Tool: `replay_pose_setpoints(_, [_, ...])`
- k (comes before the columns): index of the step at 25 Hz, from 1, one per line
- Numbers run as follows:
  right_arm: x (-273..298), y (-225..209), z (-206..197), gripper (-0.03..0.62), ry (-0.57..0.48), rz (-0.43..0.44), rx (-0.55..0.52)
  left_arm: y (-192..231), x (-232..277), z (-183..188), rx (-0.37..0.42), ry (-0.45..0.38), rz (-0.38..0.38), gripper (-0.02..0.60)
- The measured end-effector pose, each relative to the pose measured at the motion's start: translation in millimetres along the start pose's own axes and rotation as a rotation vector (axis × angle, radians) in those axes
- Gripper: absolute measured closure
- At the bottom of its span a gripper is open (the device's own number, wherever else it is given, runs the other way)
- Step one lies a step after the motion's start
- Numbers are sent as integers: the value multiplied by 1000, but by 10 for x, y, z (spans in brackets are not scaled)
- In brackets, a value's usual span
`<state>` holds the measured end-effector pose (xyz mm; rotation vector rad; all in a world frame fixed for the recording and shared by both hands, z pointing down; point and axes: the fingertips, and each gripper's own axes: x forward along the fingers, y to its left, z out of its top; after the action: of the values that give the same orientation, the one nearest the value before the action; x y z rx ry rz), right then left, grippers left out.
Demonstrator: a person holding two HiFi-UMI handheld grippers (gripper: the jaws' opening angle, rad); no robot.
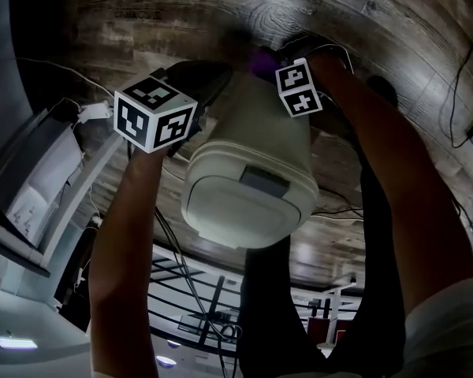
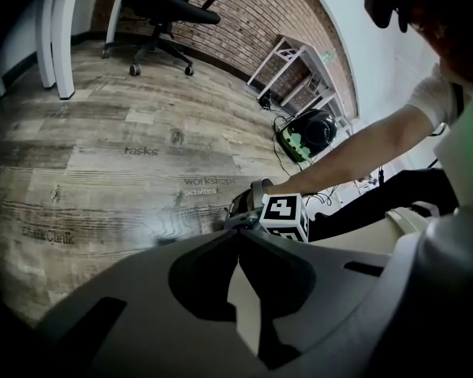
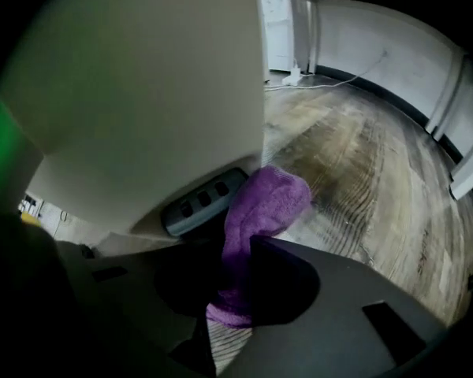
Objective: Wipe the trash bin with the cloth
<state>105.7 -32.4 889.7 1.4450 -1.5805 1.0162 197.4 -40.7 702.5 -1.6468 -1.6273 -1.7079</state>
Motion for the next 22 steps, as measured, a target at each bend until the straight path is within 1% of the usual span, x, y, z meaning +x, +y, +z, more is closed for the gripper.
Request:
replay_pose_setpoints(4, [2,243,-98,503,28,38,-108,-24,-6,-24,-2,-10,-4,577])
replay_pose_setpoints(8, [-60,496,-227,503,61,50,-154,-92,-28,-28,-5,-15,-12,577])
replay_pose_setpoints(11, [-138,728,-397,503,100,66,-136,-154,-45,-2,-2,-28,-18,577])
replay_pose_setpoints(14, [-247,1061,-521,503,135,109,-142,-178,-112,30,9,-42,-4,577])
replay_pose_setpoints(18, [-465,1495,-666,503,185,170,-156,-184,-304,37,92,-22,35,577])
replay_pose_setpoints(20, [-618,1585,-742,503,212,172,-130,-170,-459,50,82,-48,51,577])
replay_pose_setpoints(22, [-798,1607,-790,503,238,153,-66,-194,-642,60,60,-95,64,577])
